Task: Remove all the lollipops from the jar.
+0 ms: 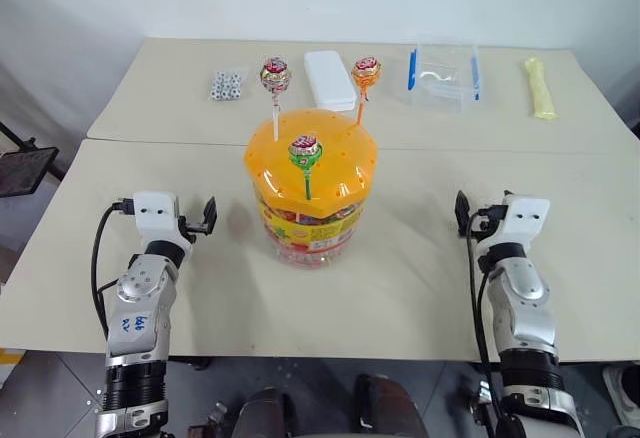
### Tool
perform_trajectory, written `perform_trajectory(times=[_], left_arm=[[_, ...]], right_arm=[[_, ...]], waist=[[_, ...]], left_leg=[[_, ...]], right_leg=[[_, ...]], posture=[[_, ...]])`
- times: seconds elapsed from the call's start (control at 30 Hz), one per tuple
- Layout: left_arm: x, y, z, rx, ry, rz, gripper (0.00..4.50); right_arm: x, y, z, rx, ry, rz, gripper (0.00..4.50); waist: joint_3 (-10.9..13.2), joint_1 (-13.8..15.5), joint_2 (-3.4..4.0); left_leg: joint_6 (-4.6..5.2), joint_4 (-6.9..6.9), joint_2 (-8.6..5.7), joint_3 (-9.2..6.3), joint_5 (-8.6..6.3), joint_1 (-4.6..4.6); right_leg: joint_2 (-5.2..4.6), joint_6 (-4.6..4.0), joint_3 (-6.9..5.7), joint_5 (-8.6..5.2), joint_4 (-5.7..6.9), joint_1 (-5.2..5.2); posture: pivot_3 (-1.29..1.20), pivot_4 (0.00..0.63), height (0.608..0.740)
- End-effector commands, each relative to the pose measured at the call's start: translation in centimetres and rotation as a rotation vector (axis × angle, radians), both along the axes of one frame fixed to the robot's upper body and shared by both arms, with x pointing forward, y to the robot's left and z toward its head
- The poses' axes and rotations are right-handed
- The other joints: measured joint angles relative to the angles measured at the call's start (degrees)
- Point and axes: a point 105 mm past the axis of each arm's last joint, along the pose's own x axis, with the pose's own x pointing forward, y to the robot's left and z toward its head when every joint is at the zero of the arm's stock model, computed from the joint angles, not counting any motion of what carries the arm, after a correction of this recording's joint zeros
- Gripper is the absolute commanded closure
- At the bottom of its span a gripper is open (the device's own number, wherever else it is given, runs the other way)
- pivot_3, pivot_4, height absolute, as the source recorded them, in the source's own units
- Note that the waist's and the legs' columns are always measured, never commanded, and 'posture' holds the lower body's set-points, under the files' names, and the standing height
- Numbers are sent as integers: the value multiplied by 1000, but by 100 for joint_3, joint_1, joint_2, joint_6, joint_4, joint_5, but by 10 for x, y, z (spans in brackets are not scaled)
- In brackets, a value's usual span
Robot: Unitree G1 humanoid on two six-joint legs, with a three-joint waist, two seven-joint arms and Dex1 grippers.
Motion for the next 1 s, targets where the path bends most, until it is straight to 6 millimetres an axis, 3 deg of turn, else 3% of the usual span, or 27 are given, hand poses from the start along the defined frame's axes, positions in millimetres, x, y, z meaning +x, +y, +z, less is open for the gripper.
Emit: perform_trajectory(times=[0.03, 0.07, 0.13, 0.2, 0.3, 0.4, 0.47, 0.6, 0.67, 0.83, 1.0], left_arm=[[1, -4, 17, 80, -59, -53, 55], [0, -7, 23, 55, -89, -106, 55], [-15, -20, 51, -10, -215, -375, 55], [-23, -15, 68, 20, -252, -511, 55], [-22, 8, 87, -14, -230, -587, 55], [-25, 12, 107, -34, -164, -735, 55], [-31, 7, 114, -22, -129, -831, 55], [-53, -13, 142, -26, -31, -1150, 55], [-50, -19, 154, -27, -46, -1198, 55], [-40, -57, 183, -43, -160, -1357, 55], [-36, -84, 182, -17, -132, -1476, 55]], right_arm=[[-4, 1, 16, -29, -77, 22, 79], [-7, 5, 22, -5, -123, 67, 79], [-23, 11, 50, 43, -233, 227, 79], [-41, 13, 71, 24, -261, 371, 79], [-70, 6, 98, 2, -291, 537, 79], [-96, -1, 125, -20, -261, 670, 79], [-106, -3, 133, -51, -231, 722, 79], [-139, 3, 166, -125, -197, 817, 79], [-147, 6, 174, -114, -193, 827, 79], [-161, 26, 166, -70, -171, 883, 79], [-160, 40, 160, -21, -196, 898, 79]], waist=[[0, -1, 0], [0, -3, 0], [0, 2, 0], [3, -1, 5], [4, 51, 6], [4, 68, 6], [2, 64, 3], [11, 73, -7], [12, 86, -9], [7, 204, -30], [12, 202, -38]], left_leg=[[0, 0, 0, 0, 0, 0], [0, 0, -1, 1, 0, 0], [0, 0, 0, 0, 0, -1], [-1, -2, 3, -3, -1, -6], [-1, 1, 1, -4, -1, -8], [1, 4, 1, -5, 0, -1], [2, 2, 1, -5, -1, 4], [2, -2, 0, -3, -1, -3], [2, -2, 1, -3, -1, -5], [1, 5, -3, -3, -1, 1], [2, 9, -6, 0, -1, -4]], right_leg=[[0, 0, 0, 0, 0, 0], [0, 0, 0, 0, 0, 0], [0, 0, -1, 0, 0, -1], [2, -1, -5, -1, -2, -5], [2, -1, -6, 0, -8, -4], [4, -1, -7, -1, -13, 7], [4, -1, -6, -1, -18, 13], [7, -1, -5, -1, -19, 6], [9, -2, -6, -1, -19, 4], [11, -1, -1, -1, -27, 19], [12, 0, 2, 0, -26, 13]], posture=[[0, 150, 740], [0, 150, 740], [0, 150, 740], [0, 150, 740], [0, 150, 740], [0, 150, 740], [0, 150, 740], [0, 150, 740], [0, 150, 740], [0, 150, 740], [0, 150, 740]])
